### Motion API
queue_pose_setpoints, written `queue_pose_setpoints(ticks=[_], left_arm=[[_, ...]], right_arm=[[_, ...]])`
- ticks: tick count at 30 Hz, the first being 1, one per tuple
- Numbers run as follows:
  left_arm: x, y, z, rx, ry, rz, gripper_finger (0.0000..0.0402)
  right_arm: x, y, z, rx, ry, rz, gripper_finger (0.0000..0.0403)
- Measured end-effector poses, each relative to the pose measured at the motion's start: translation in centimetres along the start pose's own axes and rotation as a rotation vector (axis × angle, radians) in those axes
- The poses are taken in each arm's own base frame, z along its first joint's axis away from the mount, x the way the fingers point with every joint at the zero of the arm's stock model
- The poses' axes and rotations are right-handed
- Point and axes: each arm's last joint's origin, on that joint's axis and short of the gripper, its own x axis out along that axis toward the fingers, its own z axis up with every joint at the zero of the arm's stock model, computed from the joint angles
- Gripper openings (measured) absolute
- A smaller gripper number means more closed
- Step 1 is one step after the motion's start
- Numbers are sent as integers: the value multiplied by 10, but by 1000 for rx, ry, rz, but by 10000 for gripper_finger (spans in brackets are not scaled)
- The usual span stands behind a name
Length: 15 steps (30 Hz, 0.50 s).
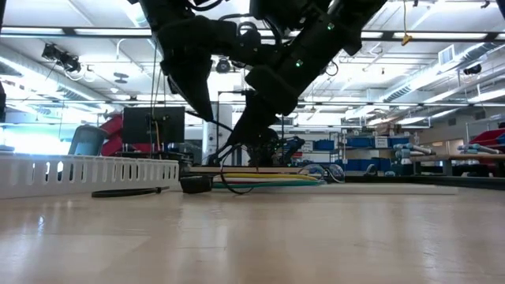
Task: Ziptie cables
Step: Wrap the cables together using a zip tie
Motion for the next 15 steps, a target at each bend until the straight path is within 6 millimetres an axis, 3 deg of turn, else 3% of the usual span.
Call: queue_pose_setpoints(ticks=[6, 15], left_arm=[[0, 0, 1, -3, -6, 2, 3], [4, 3, 0, 11, -46, 112, 44]], right_arm=[[1, -4, -1, -30, -15, -27, 8], [1, -1, -4, -25, -7, -34, 0]])
